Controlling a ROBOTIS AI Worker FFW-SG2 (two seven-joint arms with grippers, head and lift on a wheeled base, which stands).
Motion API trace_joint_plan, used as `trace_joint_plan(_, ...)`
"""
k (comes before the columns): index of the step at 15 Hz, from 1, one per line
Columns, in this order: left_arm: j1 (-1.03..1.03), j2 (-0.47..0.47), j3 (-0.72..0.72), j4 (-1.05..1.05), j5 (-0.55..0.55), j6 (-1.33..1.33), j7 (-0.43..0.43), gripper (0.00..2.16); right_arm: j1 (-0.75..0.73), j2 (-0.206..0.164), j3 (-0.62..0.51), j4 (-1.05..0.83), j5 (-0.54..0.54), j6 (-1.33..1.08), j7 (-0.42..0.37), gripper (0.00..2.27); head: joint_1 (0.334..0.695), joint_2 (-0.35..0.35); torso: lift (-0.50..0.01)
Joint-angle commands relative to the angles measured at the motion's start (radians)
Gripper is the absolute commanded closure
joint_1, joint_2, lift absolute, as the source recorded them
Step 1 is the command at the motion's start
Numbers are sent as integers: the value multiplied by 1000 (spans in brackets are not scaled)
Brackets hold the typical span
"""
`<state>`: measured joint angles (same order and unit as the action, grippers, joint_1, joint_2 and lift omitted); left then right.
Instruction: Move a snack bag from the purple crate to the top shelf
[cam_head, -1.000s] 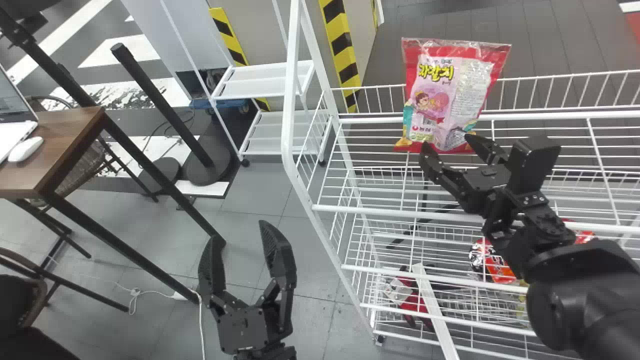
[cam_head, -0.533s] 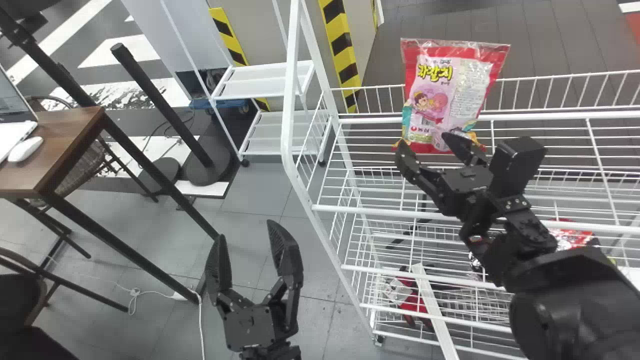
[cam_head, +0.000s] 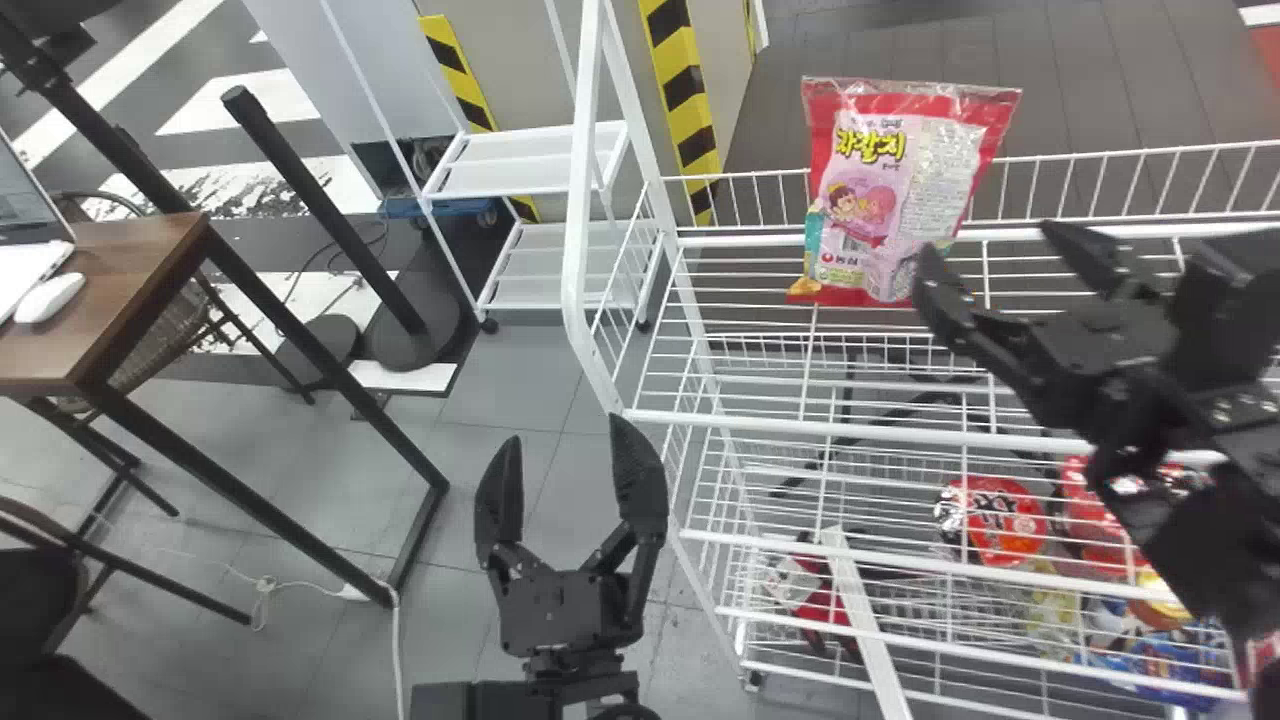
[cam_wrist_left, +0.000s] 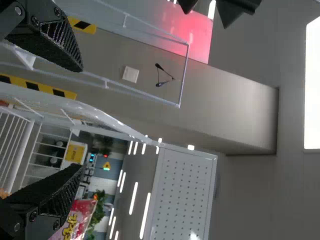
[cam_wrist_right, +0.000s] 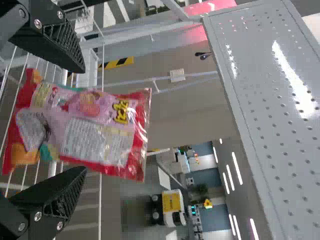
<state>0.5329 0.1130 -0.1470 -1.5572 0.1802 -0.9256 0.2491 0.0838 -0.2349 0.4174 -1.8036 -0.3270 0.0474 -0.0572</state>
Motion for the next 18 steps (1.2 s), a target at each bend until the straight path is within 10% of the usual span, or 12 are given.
trace_joint_plan(1, 21, 2, -14, -63, -47, 51, 21, 137, 149, -53, -77, -128, 80, -30, 0, 130, 695, 274, 0)
trace_joint_plan(7, 62, 7, -51, -198, -113, 192, 33, 137, 432, -150, -219, -164, 151, -275, 11, 130, 695, 132, 0)
trace_joint_plan(18, 39, 16, -128, -305, -186, 471, -13, 151, 533, -119, -344, -37, 186, -361, 51, 147, 695, -88, 0)
